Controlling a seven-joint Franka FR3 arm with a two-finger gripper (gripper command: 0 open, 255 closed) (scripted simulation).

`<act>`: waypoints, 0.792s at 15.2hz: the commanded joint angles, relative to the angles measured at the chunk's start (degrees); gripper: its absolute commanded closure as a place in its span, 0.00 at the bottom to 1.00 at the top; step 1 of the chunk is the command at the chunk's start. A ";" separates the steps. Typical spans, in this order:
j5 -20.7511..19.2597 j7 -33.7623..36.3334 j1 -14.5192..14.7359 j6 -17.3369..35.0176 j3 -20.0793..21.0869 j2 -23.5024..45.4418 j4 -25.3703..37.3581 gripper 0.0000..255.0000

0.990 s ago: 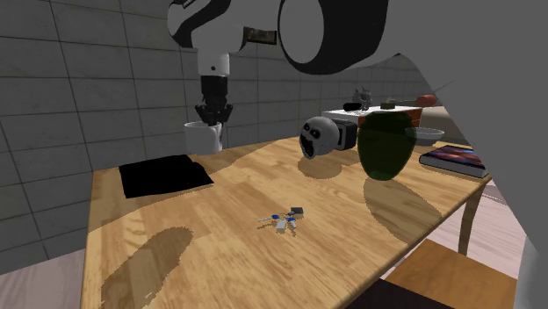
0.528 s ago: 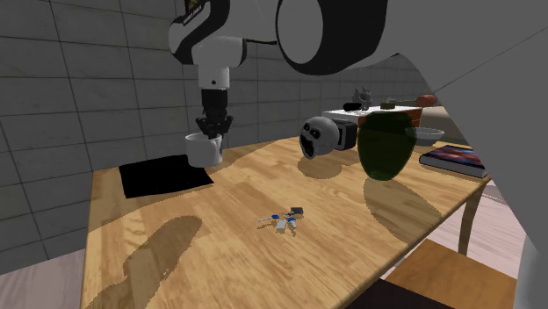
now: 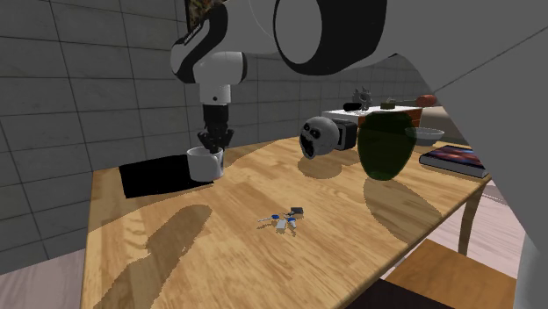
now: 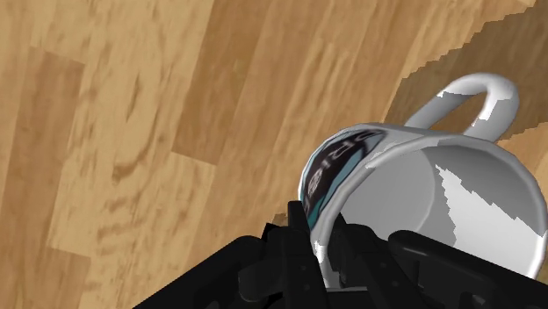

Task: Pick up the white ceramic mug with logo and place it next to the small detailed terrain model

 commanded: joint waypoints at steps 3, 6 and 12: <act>0.26 -0.32 0.28 2.71 0.15 0.40 -2.34 1.00; 0.52 -0.61 0.37 4.64 0.30 0.96 -3.77 1.00; 0.78 -0.87 0.41 6.31 0.46 1.55 -4.89 1.00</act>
